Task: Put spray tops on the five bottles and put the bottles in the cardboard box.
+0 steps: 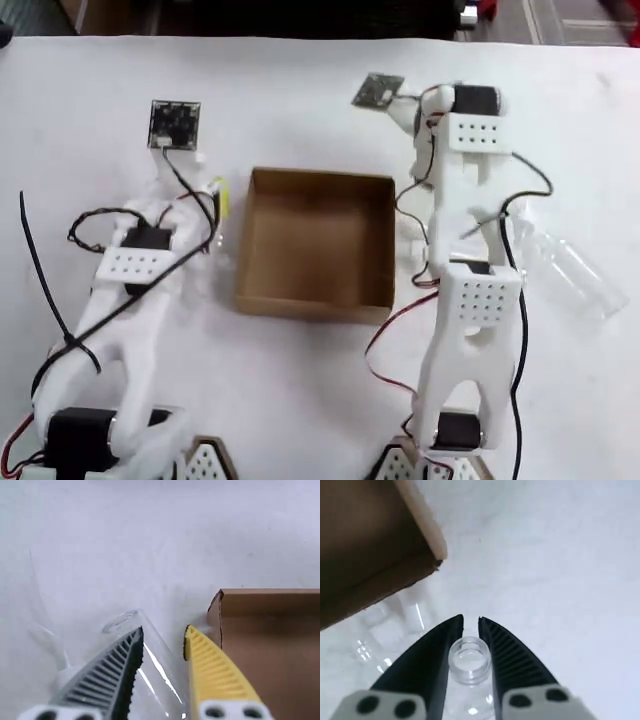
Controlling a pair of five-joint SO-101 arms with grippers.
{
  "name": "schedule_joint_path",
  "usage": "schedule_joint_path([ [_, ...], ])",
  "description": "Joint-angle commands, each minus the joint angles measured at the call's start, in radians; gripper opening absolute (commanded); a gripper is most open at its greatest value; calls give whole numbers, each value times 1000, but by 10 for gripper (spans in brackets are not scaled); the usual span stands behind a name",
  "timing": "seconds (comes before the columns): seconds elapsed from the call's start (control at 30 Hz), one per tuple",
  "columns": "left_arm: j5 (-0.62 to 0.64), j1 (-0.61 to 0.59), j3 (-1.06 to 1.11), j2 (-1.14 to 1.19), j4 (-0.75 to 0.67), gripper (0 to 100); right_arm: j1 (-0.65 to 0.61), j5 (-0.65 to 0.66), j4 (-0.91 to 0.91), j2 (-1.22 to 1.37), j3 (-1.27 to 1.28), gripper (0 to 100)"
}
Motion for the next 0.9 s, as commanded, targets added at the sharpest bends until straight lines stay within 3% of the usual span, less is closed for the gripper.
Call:
schedule_joint_path([
  [0.0,5,-8,-5,-2,-35,134,39,-150,33,-41,-175,16],
  [0.33,5,-8,-5,-2,-35,134,50,-181,35,-108,-203,16],
  [0.57,5,-5,-5,-2,-35,134,51,-339,35,-151,-204,16],
  [0.87,5,-4,-5,-2,-37,134,99,-351,36,-170,-203,16],
])
